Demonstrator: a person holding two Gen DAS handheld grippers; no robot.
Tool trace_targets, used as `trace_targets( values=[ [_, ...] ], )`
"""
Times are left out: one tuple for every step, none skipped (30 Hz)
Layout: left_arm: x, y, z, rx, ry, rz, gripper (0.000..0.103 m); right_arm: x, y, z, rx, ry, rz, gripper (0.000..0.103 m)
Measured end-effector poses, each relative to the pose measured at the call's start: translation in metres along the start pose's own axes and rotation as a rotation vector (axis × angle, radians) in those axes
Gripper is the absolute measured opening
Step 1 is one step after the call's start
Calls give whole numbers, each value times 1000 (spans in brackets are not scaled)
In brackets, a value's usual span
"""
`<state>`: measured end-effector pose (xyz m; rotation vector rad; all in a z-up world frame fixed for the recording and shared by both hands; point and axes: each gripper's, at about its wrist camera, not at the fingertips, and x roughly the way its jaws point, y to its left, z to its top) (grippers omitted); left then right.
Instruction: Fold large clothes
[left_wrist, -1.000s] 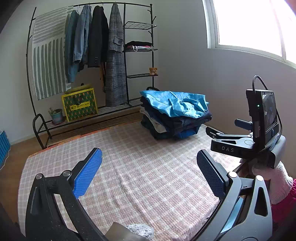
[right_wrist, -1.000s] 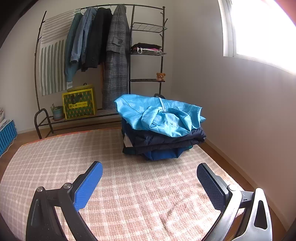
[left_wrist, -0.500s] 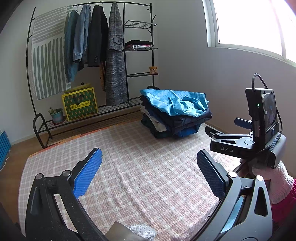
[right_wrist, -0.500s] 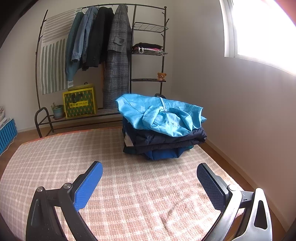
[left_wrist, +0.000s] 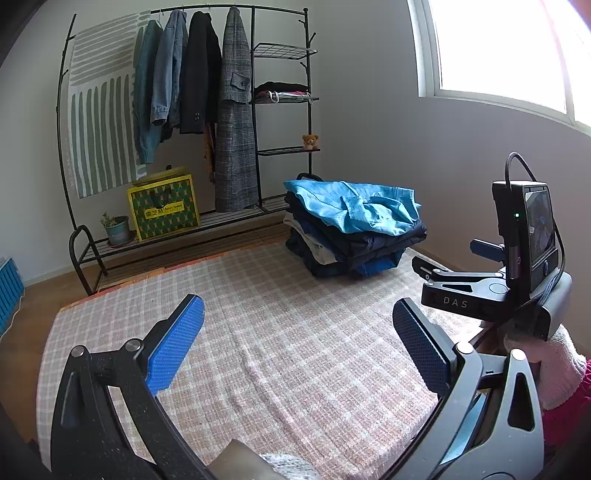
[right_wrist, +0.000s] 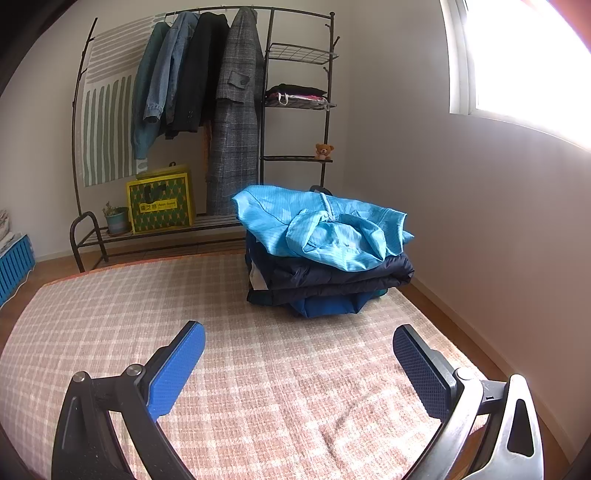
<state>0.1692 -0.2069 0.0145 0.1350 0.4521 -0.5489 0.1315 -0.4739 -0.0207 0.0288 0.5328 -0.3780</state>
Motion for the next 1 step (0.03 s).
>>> trace_targets(
  values=[
    [0,0,1,2,0,0,103,0,0,0,1,0,0,103]
  ],
)
